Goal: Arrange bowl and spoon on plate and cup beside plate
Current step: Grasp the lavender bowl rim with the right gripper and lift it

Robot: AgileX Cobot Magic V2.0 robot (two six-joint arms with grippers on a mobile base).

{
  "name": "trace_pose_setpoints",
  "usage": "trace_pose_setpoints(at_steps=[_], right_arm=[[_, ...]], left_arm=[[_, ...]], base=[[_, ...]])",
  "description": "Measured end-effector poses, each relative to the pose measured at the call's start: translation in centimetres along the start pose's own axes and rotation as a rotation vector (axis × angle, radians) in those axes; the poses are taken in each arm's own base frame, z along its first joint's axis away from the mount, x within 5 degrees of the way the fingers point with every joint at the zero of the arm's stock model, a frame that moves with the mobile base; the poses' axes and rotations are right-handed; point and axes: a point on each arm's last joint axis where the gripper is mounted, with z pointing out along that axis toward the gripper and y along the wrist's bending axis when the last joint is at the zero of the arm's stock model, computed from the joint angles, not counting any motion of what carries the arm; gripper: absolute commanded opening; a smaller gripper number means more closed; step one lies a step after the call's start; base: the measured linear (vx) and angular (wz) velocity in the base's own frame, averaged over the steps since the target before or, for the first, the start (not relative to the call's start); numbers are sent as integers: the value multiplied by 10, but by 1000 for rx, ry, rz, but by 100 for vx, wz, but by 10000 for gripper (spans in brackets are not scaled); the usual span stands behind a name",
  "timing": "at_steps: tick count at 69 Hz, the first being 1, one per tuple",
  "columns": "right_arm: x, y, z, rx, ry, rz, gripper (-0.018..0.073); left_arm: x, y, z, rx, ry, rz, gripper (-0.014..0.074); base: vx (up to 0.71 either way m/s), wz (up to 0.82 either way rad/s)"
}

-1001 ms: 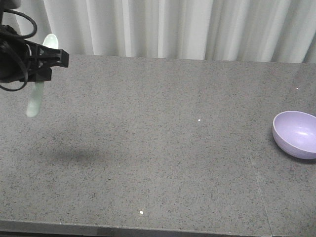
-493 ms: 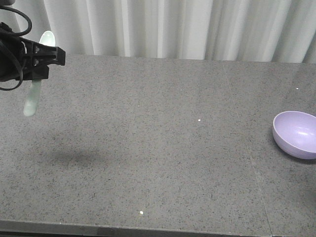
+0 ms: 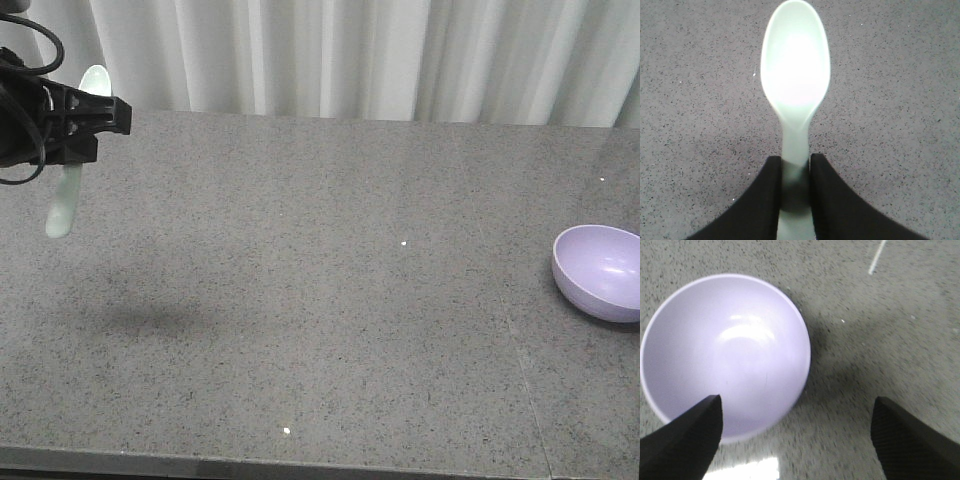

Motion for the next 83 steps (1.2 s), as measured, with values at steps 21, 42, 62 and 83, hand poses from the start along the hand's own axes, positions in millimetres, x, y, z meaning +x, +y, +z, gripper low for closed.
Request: trace_pose_setpoints(at_steps=[21, 42, 62, 83], right_arm=[[-9, -8, 68, -72, 26, 32, 582], [-2, -8, 111, -73, 98, 43, 481], [-3, -8, 114, -72, 87, 51, 23], [-11, -8, 85, -73, 7, 49, -9]], left_arm=[[0, 0, 0, 0, 0, 0, -6], [0, 0, 0, 0, 0, 0, -6], [0, 0, 0, 0, 0, 0, -6], [0, 0, 0, 0, 0, 0, -6]], base=[[0, 0], [0, 0], [0, 0], [0, 0]])
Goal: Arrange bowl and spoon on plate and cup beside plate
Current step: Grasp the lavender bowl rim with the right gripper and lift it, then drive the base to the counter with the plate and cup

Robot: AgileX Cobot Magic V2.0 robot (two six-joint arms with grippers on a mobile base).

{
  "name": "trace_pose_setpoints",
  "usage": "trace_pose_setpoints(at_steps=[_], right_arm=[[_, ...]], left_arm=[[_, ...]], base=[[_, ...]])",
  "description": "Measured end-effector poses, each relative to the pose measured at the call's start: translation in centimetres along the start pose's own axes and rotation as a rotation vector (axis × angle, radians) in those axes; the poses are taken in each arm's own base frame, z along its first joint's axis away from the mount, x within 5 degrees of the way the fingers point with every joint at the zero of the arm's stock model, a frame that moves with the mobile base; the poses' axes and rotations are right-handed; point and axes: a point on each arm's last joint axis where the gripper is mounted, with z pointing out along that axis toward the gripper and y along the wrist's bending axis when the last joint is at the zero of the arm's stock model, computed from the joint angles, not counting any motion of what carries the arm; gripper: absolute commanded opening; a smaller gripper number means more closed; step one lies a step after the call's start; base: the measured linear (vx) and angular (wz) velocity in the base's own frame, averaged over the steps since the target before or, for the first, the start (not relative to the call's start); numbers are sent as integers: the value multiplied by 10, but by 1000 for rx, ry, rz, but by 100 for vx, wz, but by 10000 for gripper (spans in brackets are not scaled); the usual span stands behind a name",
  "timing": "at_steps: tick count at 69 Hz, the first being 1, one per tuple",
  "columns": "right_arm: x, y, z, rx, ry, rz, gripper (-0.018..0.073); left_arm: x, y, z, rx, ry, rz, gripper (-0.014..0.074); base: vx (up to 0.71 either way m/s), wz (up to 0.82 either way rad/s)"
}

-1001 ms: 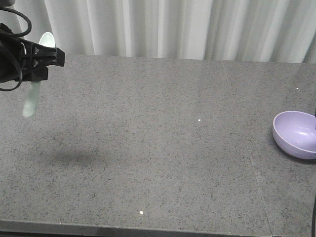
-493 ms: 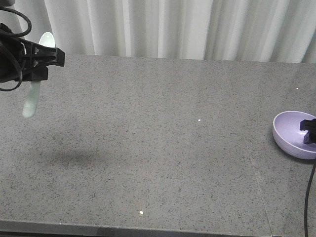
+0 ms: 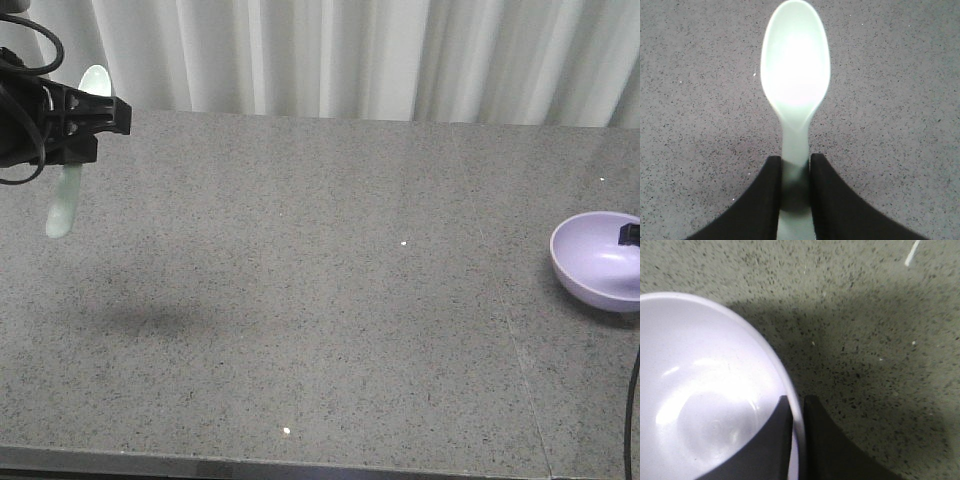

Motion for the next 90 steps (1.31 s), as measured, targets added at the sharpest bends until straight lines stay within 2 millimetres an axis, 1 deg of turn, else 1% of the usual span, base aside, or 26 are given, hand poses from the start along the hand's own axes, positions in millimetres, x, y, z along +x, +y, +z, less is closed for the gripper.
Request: trace_pose_setpoints(at_steps=[4, 13, 14, 15, 19, 21, 22, 31, 32, 33, 37, 38, 42, 47, 53, 59, 90], right_arm=[[-2, 1, -12, -2, -22, -3, -9], [-2, 6, -58, -11, -87, -17, -6], [-1, 6, -61, -12, -91, -17, -6], [-1, 7, -70, -13, -106, -20, -6], [3, 10, -90, -18, -125, -26, -6], [6, 11, -105, -21, -145, -31, -6], [6, 12, -108, -21, -148, -32, -6], [22, 17, -160, -30, -224, -51, -6], [23, 17, -163, -29, -229, -52, -6], [26, 18, -171, -30, -246, -55, -6], [35, 20, -188, -32, -271, -64, -6], [38, 20, -195, -32, -287, -66, -6], [48, 22, -212, -31, -315, -76, -6], [58, 22, -227, -22, -343, -87, -6], [67, 23, -242, -11, -381, -98, -6], [71, 23, -248, -8, -400, -102, -6], [71, 23, -248, -8, -401, -103, -6]], left_arm=[[0, 0, 0, 0, 0, 0, -6], [0, 0, 0, 0, 0, 0, -6], [0, 0, 0, 0, 0, 0, -6], [0, 0, 0, 0, 0, 0, -6], [0, 0, 0, 0, 0, 0, -6], [0, 0, 0, 0, 0, 0, -6], [0, 0, 0, 0, 0, 0, -6], [0, 0, 0, 0, 0, 0, -6], [0, 0, 0, 0, 0, 0, -6], [0, 0, 0, 0, 0, 0, -6], [0, 0, 0, 0, 0, 0, -6], [0, 0, 0, 0, 0, 0, -6], [0, 0, 0, 0, 0, 0, -6], [0, 0, 0, 0, 0, 0, -6], [0, 0, 0, 0, 0, 0, -6], [0, 0, 0, 0, 0, 0, -6], [0, 0, 0, 0, 0, 0, -6]], base=[[0, 0], [0, 0], [0, 0], [0, 0], [0, 0], [0, 0], [0, 0], [0, 0], [0, 0], [0, 0], [0, 0], [0, 0], [0, 0], [0, 0], [0, 0], [0, 0], [0, 0]])
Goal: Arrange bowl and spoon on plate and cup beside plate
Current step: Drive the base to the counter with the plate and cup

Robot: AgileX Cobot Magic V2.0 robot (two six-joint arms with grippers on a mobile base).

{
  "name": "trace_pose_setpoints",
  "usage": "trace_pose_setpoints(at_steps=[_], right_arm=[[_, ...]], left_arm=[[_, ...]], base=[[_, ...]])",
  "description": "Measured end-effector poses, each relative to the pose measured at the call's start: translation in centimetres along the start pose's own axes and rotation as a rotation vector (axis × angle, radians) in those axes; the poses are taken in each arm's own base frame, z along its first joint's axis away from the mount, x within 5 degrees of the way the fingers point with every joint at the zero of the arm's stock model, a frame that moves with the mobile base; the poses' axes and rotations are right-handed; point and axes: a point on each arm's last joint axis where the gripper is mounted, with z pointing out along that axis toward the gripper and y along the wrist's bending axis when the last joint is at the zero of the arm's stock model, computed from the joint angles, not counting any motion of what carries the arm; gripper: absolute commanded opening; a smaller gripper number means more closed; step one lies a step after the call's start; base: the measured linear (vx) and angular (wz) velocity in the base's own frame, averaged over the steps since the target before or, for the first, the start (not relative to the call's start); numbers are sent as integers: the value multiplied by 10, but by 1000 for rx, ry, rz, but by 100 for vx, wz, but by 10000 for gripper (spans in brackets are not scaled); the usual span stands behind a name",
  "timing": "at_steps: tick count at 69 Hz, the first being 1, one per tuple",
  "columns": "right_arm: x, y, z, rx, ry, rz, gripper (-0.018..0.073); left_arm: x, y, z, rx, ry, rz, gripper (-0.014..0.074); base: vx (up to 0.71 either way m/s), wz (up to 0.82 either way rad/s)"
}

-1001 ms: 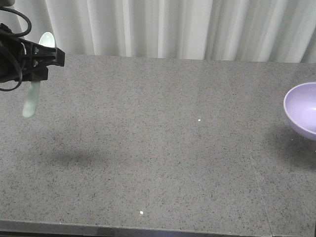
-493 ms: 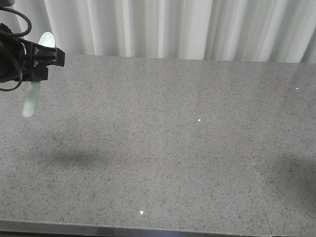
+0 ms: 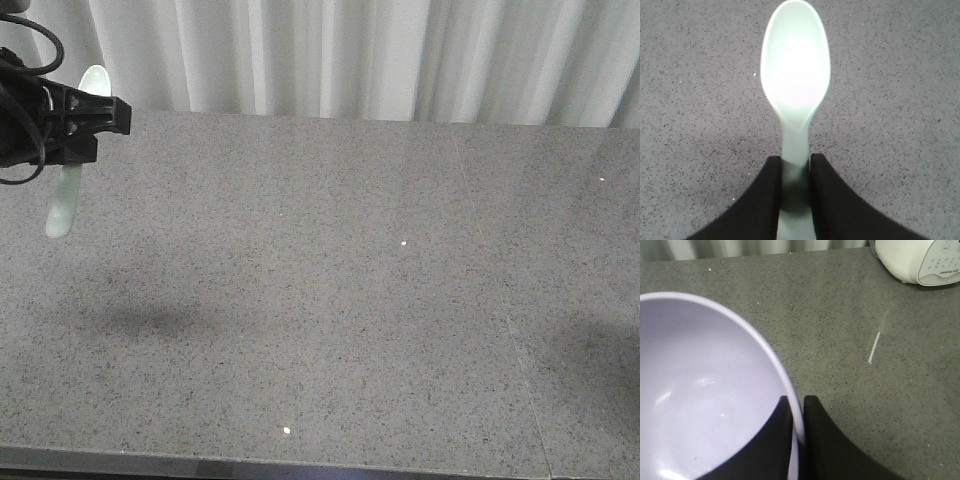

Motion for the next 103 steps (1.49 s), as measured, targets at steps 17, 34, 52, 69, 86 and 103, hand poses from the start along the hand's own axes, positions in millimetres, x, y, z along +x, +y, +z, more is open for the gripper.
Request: trace_pose_setpoints(at_steps=[17, 34, 52, 69, 86, 103], right_arm=[[0, 0, 0, 0, 0, 0, -6], [0, 0, 0, 0, 0, 0, -6], [0, 0, 0, 0, 0, -1, -6], [0, 0, 0, 0, 0, -1, -6], [0, 0, 0, 0, 0, -1, -6], [0, 0, 0, -1, 0, 0, -6]], left_arm=[[0, 0, 0, 0, 0, 0, -6], [0, 0, 0, 0, 0, 0, -6], [0, 0, 0, 0, 0, 0, -6], [0, 0, 0, 0, 0, 0, -6], [0, 0, 0, 0, 0, 0, -6], [0, 0, 0, 0, 0, 0, -6]], base=[[0, 0], [0, 0], [0, 0], [0, 0], [0, 0], [0, -1]])
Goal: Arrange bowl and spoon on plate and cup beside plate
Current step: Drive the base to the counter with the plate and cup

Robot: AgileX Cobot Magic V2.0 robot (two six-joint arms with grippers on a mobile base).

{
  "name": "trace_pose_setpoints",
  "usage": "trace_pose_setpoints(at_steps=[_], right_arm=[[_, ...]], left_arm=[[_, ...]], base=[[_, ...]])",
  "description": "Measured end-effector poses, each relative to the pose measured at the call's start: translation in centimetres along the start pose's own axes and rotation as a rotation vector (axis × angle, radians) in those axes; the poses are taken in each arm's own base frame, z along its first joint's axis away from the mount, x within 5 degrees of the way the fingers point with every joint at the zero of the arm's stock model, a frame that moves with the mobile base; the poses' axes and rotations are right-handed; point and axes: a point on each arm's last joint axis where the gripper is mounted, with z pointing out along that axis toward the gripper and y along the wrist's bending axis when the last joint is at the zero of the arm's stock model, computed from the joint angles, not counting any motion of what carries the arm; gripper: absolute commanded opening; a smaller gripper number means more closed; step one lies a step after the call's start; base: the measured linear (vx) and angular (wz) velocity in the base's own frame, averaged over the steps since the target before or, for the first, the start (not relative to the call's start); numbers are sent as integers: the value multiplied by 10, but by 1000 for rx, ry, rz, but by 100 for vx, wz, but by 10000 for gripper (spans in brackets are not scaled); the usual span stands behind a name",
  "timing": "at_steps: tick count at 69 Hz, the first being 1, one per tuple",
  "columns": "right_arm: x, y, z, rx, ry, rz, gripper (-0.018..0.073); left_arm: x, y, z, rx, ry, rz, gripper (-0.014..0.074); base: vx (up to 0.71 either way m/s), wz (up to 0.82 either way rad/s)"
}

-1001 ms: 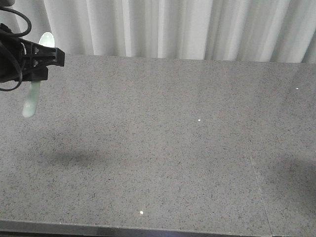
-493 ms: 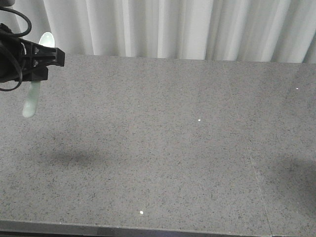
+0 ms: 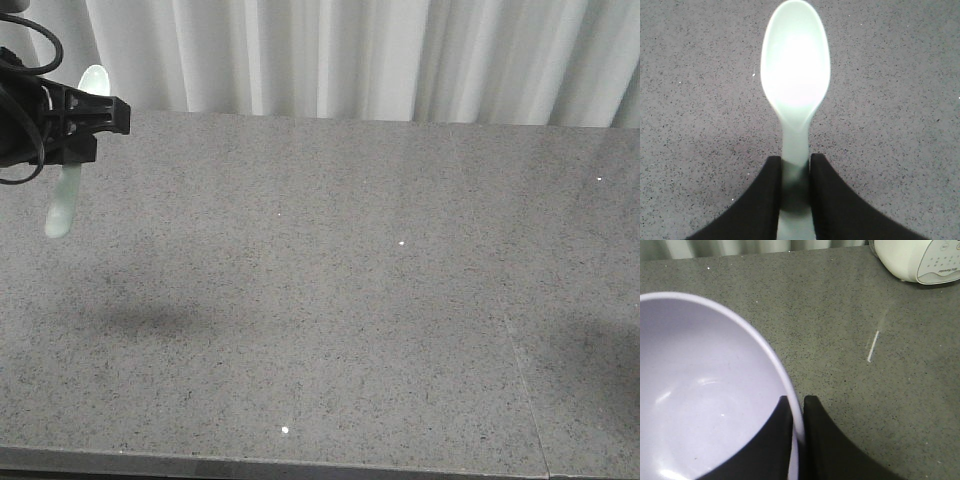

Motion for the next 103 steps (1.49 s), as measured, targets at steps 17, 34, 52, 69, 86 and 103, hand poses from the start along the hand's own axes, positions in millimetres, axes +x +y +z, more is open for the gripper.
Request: trace_pose_setpoints(at_steps=[17, 34, 52, 69, 86, 103], right_arm=[[0, 0, 0, 0, 0, 0, -6], [0, 0, 0, -1, 0, 1, -6], [0, 0, 0, -1, 0, 1, -6], [0, 0, 0, -1, 0, 1, -6], [0, 0, 0, -1, 0, 1, -6], [0, 0, 0, -1, 0, 1, -6]], left_arm=[[0, 0, 0, 0, 0, 0, -6], [0, 0, 0, 0, 0, 0, -6], [0, 0, 0, 0, 1, 0, -6], [0, 0, 0, 0, 1, 0, -6], [0, 0, 0, 0, 1, 0, -6], [0, 0, 0, 0, 1, 0, -6]], base=[[-1, -6], [-3, -13], [-4, -23], [-5, -30], [-6, -33], [-6, -35]])
